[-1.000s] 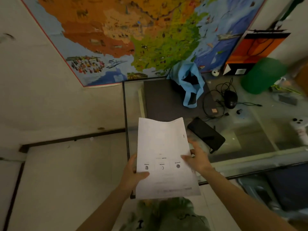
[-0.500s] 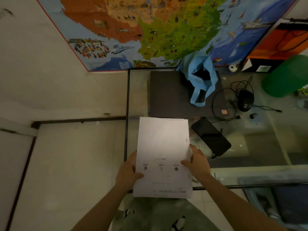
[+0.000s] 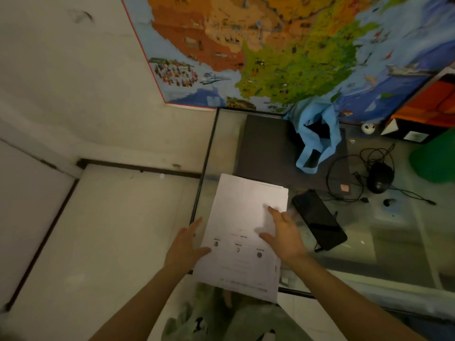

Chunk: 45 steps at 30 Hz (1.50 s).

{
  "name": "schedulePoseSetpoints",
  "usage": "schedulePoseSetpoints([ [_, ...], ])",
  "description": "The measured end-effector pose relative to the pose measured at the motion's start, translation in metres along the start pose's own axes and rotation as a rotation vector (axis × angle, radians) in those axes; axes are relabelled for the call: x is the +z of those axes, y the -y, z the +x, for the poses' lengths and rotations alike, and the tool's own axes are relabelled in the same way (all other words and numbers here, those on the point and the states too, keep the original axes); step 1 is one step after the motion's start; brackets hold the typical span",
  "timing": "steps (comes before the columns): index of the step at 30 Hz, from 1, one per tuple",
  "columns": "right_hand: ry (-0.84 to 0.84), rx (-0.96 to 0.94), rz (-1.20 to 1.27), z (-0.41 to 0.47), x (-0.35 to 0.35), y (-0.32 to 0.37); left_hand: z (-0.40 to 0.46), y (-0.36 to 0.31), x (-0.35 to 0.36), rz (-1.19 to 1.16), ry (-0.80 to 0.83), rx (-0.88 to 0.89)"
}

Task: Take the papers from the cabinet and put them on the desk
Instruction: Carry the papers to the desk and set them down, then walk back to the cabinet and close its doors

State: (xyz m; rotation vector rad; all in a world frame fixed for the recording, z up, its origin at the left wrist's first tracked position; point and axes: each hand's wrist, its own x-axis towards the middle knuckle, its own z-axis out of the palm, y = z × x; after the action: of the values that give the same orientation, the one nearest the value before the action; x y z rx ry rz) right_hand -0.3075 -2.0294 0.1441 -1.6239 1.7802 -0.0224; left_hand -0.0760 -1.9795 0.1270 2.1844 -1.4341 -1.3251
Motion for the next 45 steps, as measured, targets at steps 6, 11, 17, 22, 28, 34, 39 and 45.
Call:
schedulePoseSetpoints([
  [6, 0.086, -0.293, -0.170, -0.004, 0.018, 0.061, -0.047, 0.035, -0.022, -0.038, -0.256, -0.004],
  [11, 0.161, -0.579, -0.300, -0.029, 0.061, 0.128, -0.108, 0.090, -0.055, -0.035, -0.474, -0.113],
  [17, 0.201, -0.902, -0.507, -0.098, 0.136, 0.223, -0.208, 0.181, -0.092, -0.022, -0.706, -0.325],
  [22, 0.273, -1.152, -0.580, -0.194, 0.221, 0.299, -0.315, 0.267, -0.109, -0.041, -0.854, -0.535],
  [28, 0.390, -1.465, -0.627, -0.321, 0.323, 0.362, -0.442, 0.353, -0.106, -0.073, -0.986, -0.826],
  [34, 0.552, -1.846, -0.726, -0.454, 0.412, 0.401, -0.551, 0.409, -0.068, -0.220, -1.122, -1.105],
  [39, 0.695, -2.122, -0.814, -0.559, 0.476, 0.410, -0.625, 0.447, -0.039, -0.350, -1.264, -1.330],
  [45, 0.954, -2.367, -0.861, -0.675, 0.544, 0.412, -0.698, 0.485, -0.014, -0.519, -1.372, -1.591],
])
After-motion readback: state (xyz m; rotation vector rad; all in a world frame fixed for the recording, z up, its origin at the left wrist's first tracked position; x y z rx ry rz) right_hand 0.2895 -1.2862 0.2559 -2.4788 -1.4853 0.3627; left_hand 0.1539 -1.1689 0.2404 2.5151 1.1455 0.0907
